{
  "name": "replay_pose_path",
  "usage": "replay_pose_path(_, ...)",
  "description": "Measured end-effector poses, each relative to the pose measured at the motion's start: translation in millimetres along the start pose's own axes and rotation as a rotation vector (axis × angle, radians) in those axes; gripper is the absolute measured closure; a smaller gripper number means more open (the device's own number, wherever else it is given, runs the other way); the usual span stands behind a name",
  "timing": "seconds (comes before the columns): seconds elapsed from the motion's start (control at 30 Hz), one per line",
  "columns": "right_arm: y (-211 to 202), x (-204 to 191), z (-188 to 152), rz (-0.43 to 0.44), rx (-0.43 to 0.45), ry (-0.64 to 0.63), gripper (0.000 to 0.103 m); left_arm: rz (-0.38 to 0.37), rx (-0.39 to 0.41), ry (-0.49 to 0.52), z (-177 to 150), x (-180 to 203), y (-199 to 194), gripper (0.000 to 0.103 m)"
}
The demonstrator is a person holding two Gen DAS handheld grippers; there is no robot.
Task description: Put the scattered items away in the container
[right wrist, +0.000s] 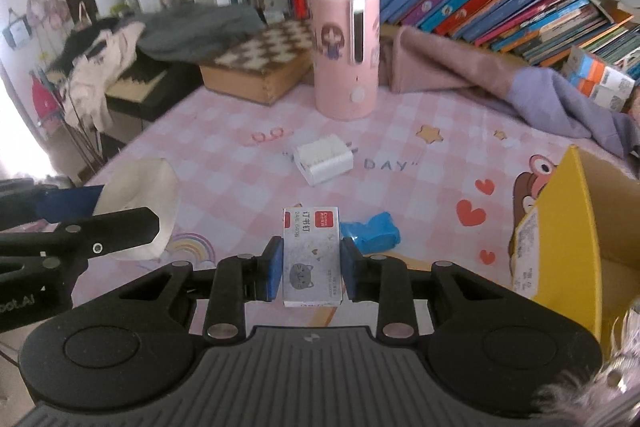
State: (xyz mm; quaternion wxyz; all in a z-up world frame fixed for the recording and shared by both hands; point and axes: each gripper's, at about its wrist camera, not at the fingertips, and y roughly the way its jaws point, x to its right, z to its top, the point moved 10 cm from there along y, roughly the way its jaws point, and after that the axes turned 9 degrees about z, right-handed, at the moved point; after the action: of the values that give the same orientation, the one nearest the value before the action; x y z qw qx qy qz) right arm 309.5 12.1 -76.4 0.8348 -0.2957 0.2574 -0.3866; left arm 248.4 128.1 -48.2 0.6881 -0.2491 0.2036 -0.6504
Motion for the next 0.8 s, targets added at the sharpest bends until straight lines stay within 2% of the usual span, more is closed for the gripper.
replay_pose_path(0.3,-48.6,-13.5,-20.2,-0.007,0.046,0.04,0.075,-0.03,0.053,-0.01,-2.8,5.7,-37.5,0.067)
replay_pose_path(0.8,-110.5,-48.7,-88.3,-0.055,0.082,0.097,0.075,-0.09,0.065,0.039,-50.3,20.3,-109.9,0.068)
